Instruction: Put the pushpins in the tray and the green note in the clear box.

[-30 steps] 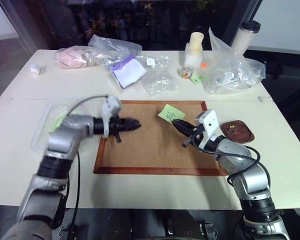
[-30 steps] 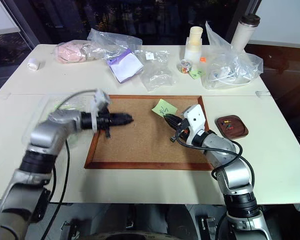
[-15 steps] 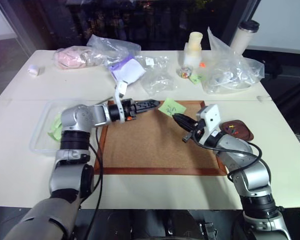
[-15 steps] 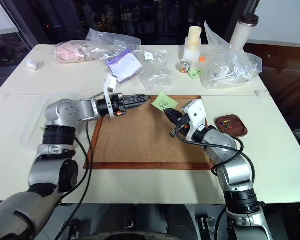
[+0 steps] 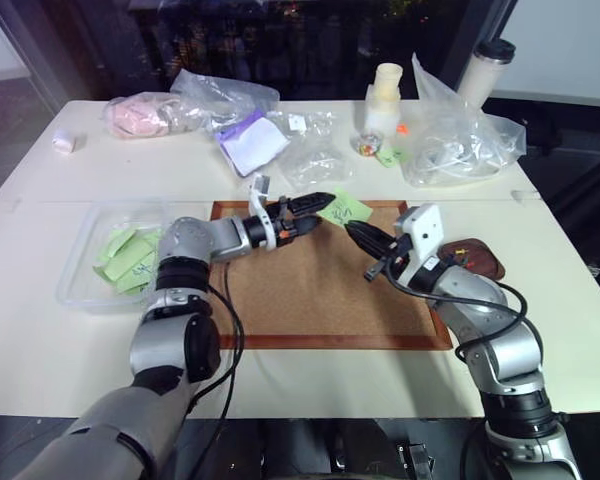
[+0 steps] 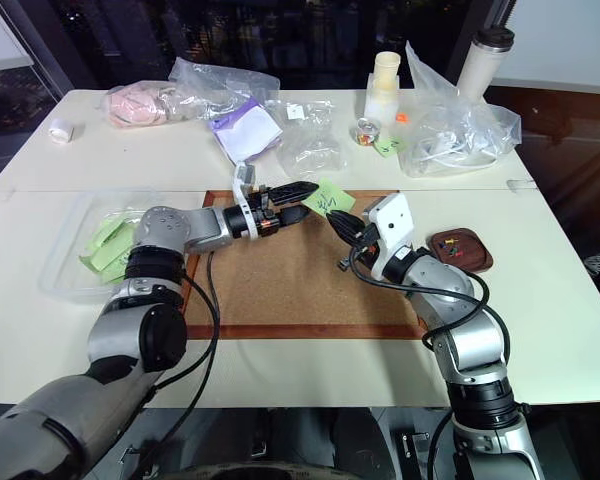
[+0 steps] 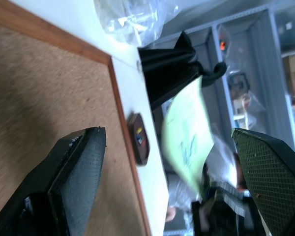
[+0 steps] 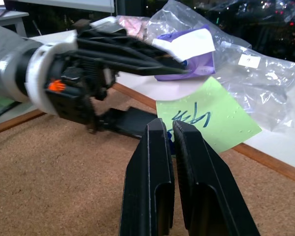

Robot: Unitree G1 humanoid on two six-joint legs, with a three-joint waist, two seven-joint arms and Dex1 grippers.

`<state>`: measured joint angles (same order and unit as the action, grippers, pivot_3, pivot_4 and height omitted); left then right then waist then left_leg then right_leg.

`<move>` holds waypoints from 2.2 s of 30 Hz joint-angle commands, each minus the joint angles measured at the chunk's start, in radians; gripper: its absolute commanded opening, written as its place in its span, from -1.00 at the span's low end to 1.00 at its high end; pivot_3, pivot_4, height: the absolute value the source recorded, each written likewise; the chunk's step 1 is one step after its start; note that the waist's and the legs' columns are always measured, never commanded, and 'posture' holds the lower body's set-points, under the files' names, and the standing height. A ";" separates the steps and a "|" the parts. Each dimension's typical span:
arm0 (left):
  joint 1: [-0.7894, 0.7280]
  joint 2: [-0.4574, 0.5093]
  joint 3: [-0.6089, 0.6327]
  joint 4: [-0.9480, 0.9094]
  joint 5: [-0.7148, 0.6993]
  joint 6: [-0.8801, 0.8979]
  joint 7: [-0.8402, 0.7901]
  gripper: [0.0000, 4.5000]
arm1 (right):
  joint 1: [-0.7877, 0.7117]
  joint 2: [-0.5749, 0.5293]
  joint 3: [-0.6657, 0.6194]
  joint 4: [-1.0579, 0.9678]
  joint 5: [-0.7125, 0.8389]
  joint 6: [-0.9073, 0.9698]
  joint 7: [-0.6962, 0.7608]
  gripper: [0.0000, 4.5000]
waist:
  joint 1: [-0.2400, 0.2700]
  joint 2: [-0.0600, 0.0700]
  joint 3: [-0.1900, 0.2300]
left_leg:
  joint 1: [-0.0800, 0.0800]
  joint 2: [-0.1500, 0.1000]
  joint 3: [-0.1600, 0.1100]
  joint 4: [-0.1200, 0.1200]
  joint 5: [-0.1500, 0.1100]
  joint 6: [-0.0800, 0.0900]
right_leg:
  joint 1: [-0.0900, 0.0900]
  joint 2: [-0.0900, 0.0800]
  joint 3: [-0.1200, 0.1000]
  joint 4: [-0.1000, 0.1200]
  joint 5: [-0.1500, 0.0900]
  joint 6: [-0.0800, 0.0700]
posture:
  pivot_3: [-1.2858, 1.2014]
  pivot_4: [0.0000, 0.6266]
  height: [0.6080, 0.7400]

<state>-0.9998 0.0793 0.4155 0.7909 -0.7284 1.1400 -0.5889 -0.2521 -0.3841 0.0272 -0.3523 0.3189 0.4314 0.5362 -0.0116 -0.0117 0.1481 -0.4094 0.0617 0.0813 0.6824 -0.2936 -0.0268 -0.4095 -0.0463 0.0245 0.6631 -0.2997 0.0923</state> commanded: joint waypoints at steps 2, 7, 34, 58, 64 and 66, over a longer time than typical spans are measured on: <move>-0.047 -0.023 -0.003 0.023 -0.006 -0.052 -0.020 0.88 | -0.017 0.005 -0.002 -0.045 0.010 -0.007 -0.003 -1.00 | -0.001 0.000 0.000 | 0.000 0.000 0.000 0.000 0.000 0.000 | 0.000 0.000 0.000 0.000 0.000 0.000 | 0.03 -0.52 0.91; -0.056 -0.030 -0.019 0.037 0.002 -0.073 -0.028 0.03 | -0.016 0.009 0.003 -0.043 0.008 -0.009 -0.006 -1.00 | -0.004 0.000 0.000 | 0.000 0.000 0.000 0.000 0.000 0.000 | 0.000 0.001 0.000 0.000 0.000 0.000 | 0.03 -0.52 0.91; 0.048 0.123 -0.429 -0.288 0.334 -0.579 -0.377 -0.98 | 0.089 -0.016 -0.370 -0.067 0.146 0.134 -0.247 -1.00 | 0.005 0.001 0.001 | -0.001 0.000 0.004 -0.001 0.001 -0.002 | 0.000 -0.001 0.000 -0.001 0.000 0.000 | 0.03 -0.52 0.91; 0.100 0.165 -0.530 -0.545 0.370 -0.602 -0.383 -1.00 | 0.133 -0.095 -0.377 0.165 -0.018 0.136 -0.318 0.89 | 0.001 0.002 0.001 | 0.000 0.000 0.003 -0.001 -0.002 0.003 | 0.000 0.000 0.001 0.000 0.000 0.000 | 0.03 -0.52 0.91; 0.109 0.166 -0.521 -0.562 0.359 -0.586 -0.374 -1.00 | 0.132 -0.079 -0.393 0.152 -0.005 0.124 -0.320 0.95 | 0.000 0.002 0.001 | 0.000 0.000 0.003 -0.001 -0.002 0.003 | 0.000 0.000 0.001 0.000 0.000 0.000 | 0.03 -0.52 0.91; 0.106 0.165 -0.510 -0.558 0.355 -0.583 -0.359 -1.00 | 0.122 -0.071 -0.407 0.152 0.001 0.124 -0.332 0.95 | 0.000 0.002 0.001 | 0.000 0.000 0.003 -0.001 -0.002 0.003 | 0.000 0.001 0.001 0.000 0.000 0.000 | 0.03 -0.52 0.91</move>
<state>-0.8714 0.2442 -0.1288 0.2652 -0.3557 0.5615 -0.9585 -0.1138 -0.4577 -0.3435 -0.1705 0.3063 0.5744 0.2167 -0.0120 -0.0096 0.1488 -0.4092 0.0620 0.0839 0.6818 -0.2952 -0.0239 -0.4096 -0.0459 0.0259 0.6629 -0.2997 0.0923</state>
